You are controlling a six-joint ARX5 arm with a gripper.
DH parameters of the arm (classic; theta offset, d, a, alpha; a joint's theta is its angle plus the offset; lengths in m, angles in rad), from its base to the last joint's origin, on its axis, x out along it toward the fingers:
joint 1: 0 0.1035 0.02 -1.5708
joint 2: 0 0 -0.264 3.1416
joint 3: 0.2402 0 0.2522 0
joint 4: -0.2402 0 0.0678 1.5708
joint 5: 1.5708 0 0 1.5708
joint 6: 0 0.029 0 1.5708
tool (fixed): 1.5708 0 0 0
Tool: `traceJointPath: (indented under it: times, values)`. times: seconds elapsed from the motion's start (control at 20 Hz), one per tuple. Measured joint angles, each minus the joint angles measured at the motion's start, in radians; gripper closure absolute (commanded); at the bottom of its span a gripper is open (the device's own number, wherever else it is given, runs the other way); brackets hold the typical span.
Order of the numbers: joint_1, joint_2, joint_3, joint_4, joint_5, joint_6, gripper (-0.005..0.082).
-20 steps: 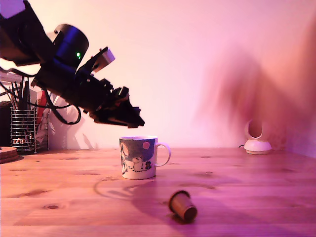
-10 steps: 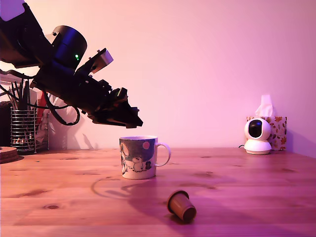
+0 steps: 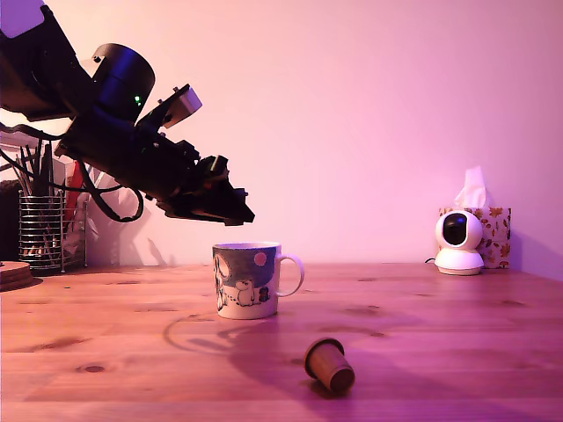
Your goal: Pick up the coffee capsules on the table and drop them inside the coffee cup
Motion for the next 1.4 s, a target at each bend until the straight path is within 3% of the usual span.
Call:
traceJointPath:
  times: [0.1, 0.85, 1.0, 1.15, 1.4]
  values:
    - [-0.001, 0.003, 0.001, 0.019, -0.005, 0.0, 0.0355]
    - [-0.008, 0.003, 0.011, 0.023, 0.01, 0.0, 0.0366]
    - [-0.012, 0.003, 0.011, -0.009, 0.025, 0.0, 0.0499]
    - [-0.012, 0.002, 0.013, -0.078, 0.039, 0.0, 0.0785]
    - [-0.013, -0.084, 0.013, -0.163, 0.058, -0.001, 0.0789]
